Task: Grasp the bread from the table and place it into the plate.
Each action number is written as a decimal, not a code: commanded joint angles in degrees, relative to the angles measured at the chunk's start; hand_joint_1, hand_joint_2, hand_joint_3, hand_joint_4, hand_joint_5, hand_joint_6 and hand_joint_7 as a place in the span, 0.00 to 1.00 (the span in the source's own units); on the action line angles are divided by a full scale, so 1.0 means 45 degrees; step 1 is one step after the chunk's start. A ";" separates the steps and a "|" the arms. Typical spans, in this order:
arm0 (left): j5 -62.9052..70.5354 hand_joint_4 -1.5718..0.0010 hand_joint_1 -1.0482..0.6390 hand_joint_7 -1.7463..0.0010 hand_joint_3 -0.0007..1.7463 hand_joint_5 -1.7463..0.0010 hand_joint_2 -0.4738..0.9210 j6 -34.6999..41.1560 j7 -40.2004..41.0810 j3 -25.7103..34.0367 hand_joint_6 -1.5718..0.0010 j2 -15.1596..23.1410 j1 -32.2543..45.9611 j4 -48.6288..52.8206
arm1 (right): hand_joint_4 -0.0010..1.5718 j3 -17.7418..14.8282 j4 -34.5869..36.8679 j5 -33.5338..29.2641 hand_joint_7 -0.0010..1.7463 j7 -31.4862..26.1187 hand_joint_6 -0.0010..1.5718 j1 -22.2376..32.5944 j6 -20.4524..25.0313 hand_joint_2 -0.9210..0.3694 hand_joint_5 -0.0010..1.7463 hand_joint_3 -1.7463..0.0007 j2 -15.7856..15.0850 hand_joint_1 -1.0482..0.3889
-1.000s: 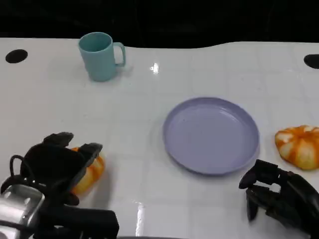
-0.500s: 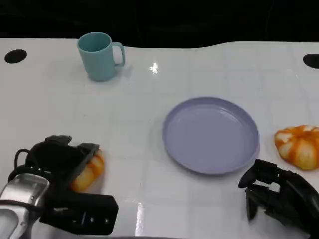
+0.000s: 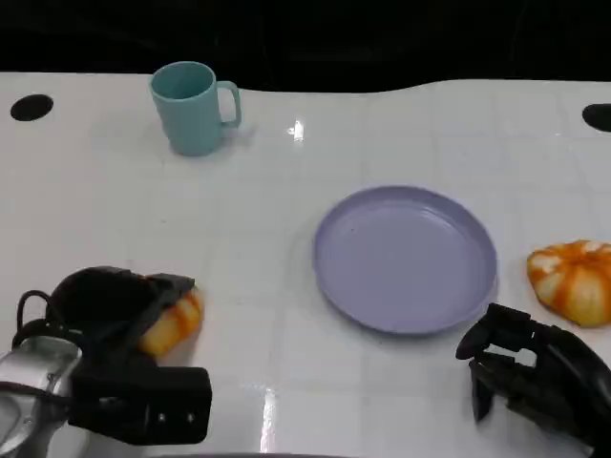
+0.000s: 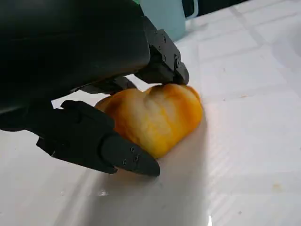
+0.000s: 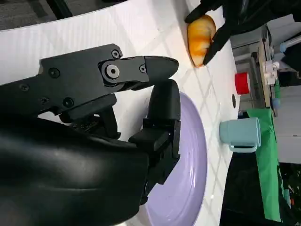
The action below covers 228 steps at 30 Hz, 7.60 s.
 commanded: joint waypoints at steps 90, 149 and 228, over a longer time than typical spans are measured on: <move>-0.1326 0.44 0.45 0.06 0.45 0.00 0.87 -0.3284 0.3641 -0.2312 0.58 -0.5571 -0.7442 0.6696 | 0.42 0.0194 -0.1123 0.0049 0.77 -0.0090 0.45 0.0892 0.0858 0.00 1.00 0.85 -0.0070 0.40; -0.2922 0.99 0.07 0.89 0.35 0.87 1.00 -0.2433 -0.0845 -0.2443 0.98 -0.4927 -0.6746 0.5232 | 0.43 0.0320 -0.1827 0.0173 0.78 -0.0328 0.44 0.1187 0.1463 0.00 1.00 0.85 -0.0224 0.39; -1.8417 0.49 0.21 0.00 0.16 0.00 1.00 0.0201 -0.9639 0.4712 0.64 -0.5800 0.5614 -0.4130 | 0.42 0.0410 -0.2280 0.0081 0.77 -0.0296 0.44 0.1276 0.1814 0.00 1.00 0.86 -0.0360 0.39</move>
